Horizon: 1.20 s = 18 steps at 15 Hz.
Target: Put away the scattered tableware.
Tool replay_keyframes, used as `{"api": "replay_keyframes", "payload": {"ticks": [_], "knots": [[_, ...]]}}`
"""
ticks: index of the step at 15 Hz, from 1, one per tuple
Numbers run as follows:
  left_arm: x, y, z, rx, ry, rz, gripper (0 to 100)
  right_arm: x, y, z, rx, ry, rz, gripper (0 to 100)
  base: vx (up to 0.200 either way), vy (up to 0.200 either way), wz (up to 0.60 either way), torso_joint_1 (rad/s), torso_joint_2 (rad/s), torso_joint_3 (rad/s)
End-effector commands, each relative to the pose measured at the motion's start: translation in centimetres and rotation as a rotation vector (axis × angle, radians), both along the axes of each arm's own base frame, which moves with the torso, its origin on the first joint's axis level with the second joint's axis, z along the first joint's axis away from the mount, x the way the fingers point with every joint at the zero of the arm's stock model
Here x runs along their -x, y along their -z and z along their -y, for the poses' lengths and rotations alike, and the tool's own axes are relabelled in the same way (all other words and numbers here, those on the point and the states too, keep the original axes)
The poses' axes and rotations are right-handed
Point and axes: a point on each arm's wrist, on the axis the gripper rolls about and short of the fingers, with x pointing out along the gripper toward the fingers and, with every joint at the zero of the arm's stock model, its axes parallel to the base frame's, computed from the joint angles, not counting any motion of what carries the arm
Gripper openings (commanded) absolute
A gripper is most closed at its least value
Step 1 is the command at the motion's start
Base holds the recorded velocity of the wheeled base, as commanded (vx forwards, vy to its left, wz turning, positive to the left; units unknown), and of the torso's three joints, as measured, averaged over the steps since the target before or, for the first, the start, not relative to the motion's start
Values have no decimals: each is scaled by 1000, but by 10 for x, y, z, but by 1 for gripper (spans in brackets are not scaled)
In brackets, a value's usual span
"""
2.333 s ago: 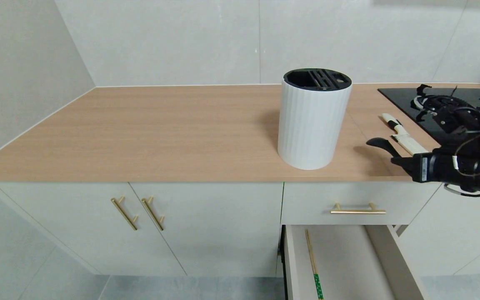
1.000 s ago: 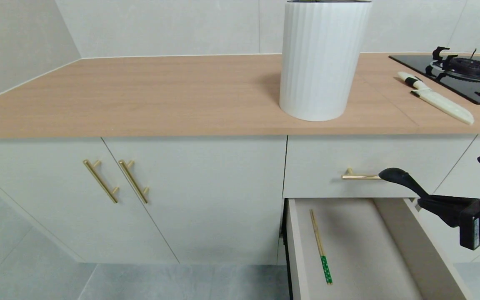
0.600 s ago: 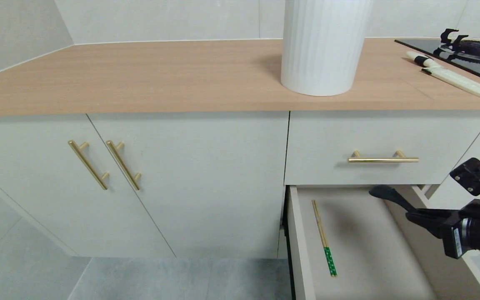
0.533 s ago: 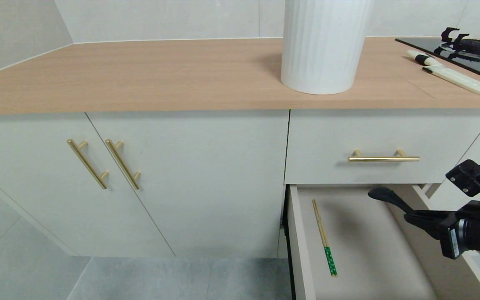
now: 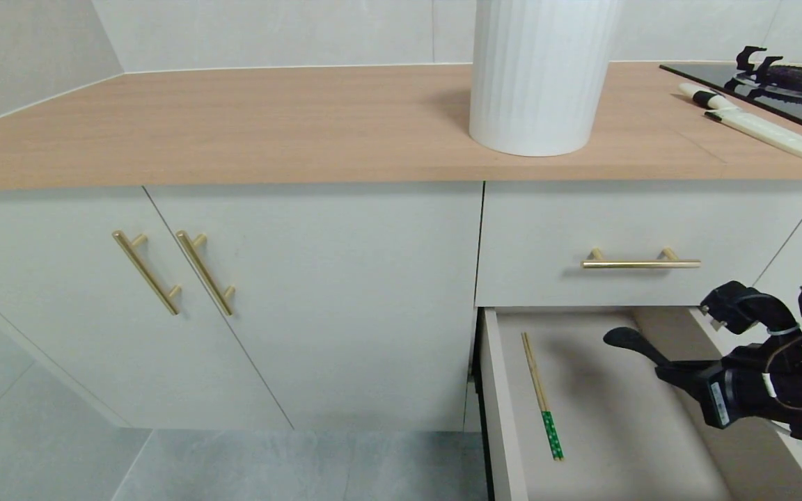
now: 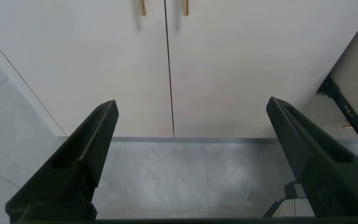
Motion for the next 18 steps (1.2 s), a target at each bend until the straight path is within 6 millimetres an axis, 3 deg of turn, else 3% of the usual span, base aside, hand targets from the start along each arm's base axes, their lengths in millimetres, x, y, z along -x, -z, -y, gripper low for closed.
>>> {"api": "replay_keyframes", "payload": {"ticks": [1, 5, 12, 18], "knots": [[0, 0, 0, 0, 0, 0, 100, -29, 27, -2, 37, 87, -81, 0, 0, 0, 0, 0, 0, 0], [0, 0, 0, 0, 0, 0, 100, -52, 49, -9, -40, 179, -176, 0, 0, 0, 0, 0, 0, 0], [0, 0, 0, 0, 0, 0, 100, -67, 96, -16, 6, 187, -285, 0, 0, 0, 0, 0, 0, 0], [0, 0, 0, 0, 0, 0, 100, -75, 117, -17, 37, 222, -277, 0, 0, 0, 0, 0, 0, 0]]}}
